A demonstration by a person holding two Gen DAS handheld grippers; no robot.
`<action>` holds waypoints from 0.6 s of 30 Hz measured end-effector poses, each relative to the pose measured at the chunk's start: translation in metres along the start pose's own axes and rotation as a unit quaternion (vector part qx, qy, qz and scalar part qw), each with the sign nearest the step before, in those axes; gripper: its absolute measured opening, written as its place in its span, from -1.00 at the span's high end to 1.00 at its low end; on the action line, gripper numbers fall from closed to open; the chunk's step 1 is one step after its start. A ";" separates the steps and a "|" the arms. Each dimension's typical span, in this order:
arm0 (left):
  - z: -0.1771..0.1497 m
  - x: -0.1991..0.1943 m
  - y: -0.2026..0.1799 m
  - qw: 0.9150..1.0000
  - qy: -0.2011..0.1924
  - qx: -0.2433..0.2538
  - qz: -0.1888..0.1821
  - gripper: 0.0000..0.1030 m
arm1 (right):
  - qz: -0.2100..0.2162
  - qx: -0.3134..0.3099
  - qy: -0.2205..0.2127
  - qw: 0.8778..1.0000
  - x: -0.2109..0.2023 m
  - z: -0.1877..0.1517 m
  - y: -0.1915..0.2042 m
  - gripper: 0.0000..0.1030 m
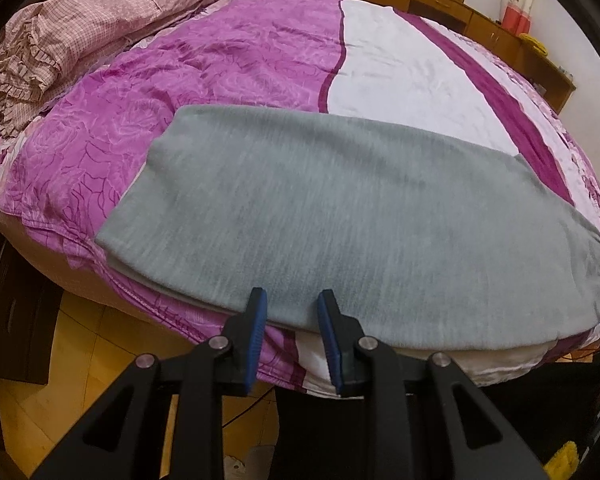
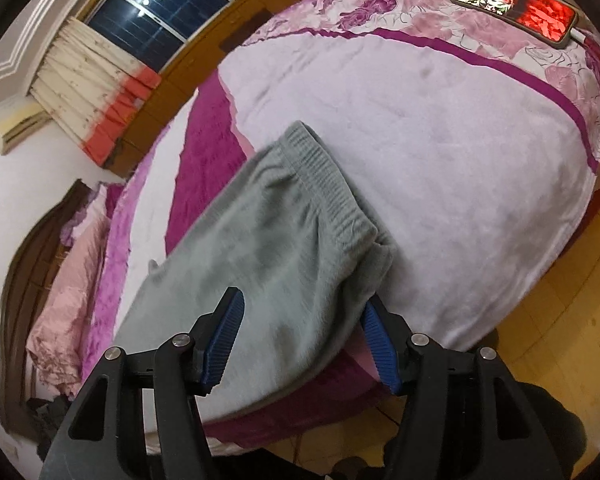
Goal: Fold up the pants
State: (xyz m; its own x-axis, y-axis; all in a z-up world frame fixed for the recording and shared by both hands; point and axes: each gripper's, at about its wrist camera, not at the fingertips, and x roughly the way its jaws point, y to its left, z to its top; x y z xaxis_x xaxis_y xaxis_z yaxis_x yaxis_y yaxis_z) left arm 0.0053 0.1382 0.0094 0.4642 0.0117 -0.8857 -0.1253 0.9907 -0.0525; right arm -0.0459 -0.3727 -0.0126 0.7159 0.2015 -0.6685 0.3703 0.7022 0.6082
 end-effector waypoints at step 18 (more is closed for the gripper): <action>0.001 0.001 -0.003 1.000 -0.001 0.001 0.003 0.45 | -0.022 -0.009 0.000 1.000 0.019 -0.004 0.002 -0.09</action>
State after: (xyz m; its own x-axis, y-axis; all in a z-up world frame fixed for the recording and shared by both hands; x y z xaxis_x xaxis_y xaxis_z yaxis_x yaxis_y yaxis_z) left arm 0.0068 0.1354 0.0090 0.4649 0.0171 -0.8852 -0.1254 0.9910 -0.0468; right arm -0.0336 -0.3649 -0.0259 0.6994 0.1692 -0.6945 0.3910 0.7228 0.5698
